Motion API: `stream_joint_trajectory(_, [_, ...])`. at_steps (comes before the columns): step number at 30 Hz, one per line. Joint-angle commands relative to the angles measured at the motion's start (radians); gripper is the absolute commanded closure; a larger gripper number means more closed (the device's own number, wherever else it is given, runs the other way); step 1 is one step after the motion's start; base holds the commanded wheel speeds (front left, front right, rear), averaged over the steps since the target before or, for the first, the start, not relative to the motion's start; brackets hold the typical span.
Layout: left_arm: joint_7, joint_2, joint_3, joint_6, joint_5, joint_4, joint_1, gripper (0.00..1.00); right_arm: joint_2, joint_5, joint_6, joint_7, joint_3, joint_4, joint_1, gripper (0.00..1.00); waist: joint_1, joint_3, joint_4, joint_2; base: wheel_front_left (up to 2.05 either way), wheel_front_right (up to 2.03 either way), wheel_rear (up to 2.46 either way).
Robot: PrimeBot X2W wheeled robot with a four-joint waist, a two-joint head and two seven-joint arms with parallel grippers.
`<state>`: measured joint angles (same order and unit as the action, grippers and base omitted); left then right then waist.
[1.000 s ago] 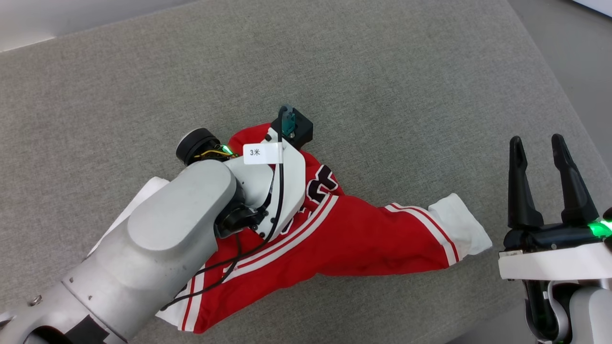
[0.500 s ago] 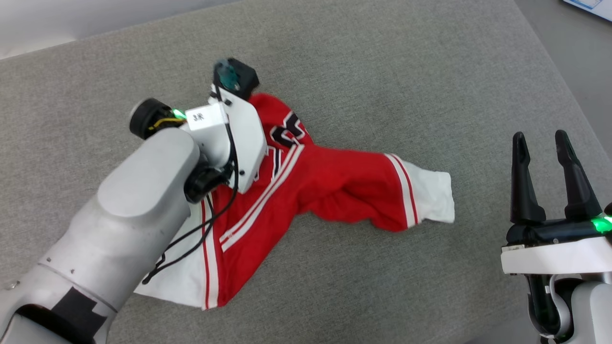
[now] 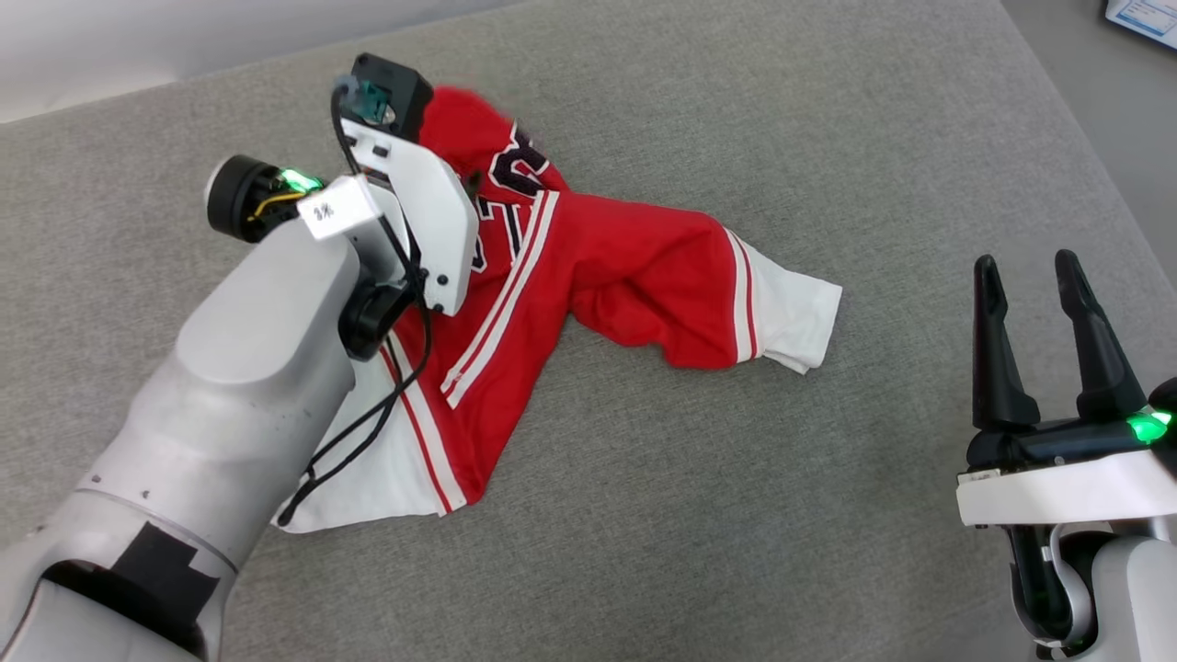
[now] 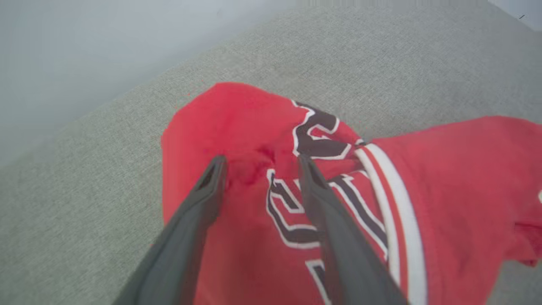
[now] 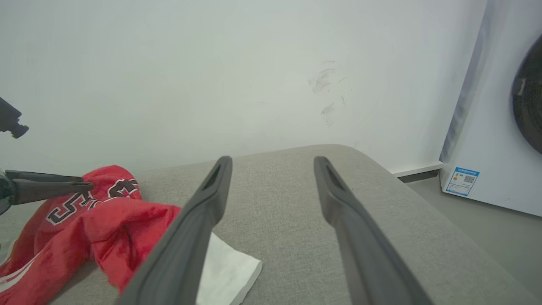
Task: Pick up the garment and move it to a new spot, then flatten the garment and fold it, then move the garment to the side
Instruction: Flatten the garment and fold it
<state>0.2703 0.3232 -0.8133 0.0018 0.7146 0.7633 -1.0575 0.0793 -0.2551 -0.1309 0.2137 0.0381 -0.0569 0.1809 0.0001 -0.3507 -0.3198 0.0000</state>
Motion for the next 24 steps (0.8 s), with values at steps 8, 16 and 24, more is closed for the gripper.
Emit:
stream_joint_trajectory(8, [-0.276, -0.003, 0.042, -0.017, -0.025, 0.001, -0.01, 0.0, 0.025, 0.008, 0.0, -0.009, 0.009, 0.012, 0.012, 0.0, -0.0001, 0.046, 0.057, 0.0, 0.0, 0.0, 0.0])
stream_joint_trajectory(16, [-0.521, 0.059, 0.082, 0.018, -0.086, -0.112, 0.058, 0.0, 0.052, 0.0, 0.0, -0.046, 0.038, 0.01, -0.017, 0.0, -0.0001, 0.118, 0.153, 0.0, 0.0, 0.0, 0.0])
stream_joint_trajectory(24, [-0.535, 0.158, 0.239, 0.142, -0.193, -0.497, 0.332, 0.0, 0.067, 0.007, 0.0, -0.071, 0.058, 0.01, -0.051, 0.0, -0.0001, 0.174, 0.244, 0.0, 0.0, 0.0, 0.0])
